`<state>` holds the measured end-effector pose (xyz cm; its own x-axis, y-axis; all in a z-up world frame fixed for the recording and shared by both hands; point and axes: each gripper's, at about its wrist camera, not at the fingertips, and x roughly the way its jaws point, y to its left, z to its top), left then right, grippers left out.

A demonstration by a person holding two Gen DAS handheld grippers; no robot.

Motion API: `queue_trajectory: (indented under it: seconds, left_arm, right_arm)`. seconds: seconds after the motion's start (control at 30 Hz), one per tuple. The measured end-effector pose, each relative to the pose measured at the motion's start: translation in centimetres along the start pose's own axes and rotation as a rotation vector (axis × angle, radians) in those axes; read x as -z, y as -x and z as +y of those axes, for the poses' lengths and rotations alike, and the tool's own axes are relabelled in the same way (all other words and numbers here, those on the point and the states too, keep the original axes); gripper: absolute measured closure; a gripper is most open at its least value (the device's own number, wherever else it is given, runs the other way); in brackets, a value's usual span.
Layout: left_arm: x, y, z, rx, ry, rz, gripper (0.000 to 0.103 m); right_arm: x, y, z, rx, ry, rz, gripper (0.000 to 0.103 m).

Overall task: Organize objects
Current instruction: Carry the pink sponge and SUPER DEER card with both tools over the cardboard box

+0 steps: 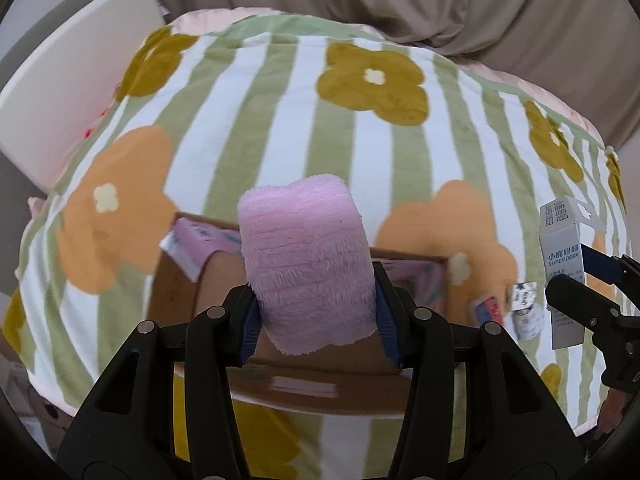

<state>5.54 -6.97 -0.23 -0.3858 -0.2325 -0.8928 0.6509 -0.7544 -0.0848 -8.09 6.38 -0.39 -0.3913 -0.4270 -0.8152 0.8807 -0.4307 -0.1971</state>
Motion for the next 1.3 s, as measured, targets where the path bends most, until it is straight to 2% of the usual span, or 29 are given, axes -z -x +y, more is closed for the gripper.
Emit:
queue_trajectory:
  seconds: [0.1,0.13,0.33,0.6,0.7,0.73,1.13,1.17,1.3]
  left_arm:
    - [0.4,-0.4,2.8,-0.011,0.014,0.01,0.058]
    - [0.5,-0.6,3.7,-0.015,0.019,0.014,0.058]
    - [1.4,-2.0,8.2,-0.033,0.038,0.043,0.058]
    - [2.1,-3.4,11.0,-0.032,0.05,0.068,0.058]
    - [2.1,-4.1,11.4,-0.026,0.048,0.074,0.058]
    - [2.1,-4.5,11.4,-0.021,0.044,0.078,0.058]
    - [3.7,-11.2,11.0,-0.015,0.01,0.14,0.058]
    - [3.9,-11.8,11.1,-0.014,0.011,0.148,0.058]
    - [4.7,-13.7,11.1,-0.01,0.015,0.167,0.058]
  right_arm:
    - [-0.1,-1.4,2.3,-0.004,0.006,0.008,0.034]
    - [-0.1,-1.8,2.9,0.037,-0.031,-0.016,0.034]
    - [0.0,-4.8,6.8,0.043,-0.024,0.007,0.034]
    - [-0.2,-7.5,9.8,0.067,-0.02,0.026,0.034]
    - [-0.2,-8.3,10.2,0.075,-0.022,0.035,0.034]
    - [0.0,-8.5,9.8,0.144,-0.095,0.027,0.034]
    - [2.3,-15.0,7.7,0.231,-0.144,0.115,0.034]
    - [2.9,-15.4,6.9,0.312,-0.227,0.116,0.034]
    - [3.7,-16.8,6.3,0.349,-0.211,0.131,0.035]
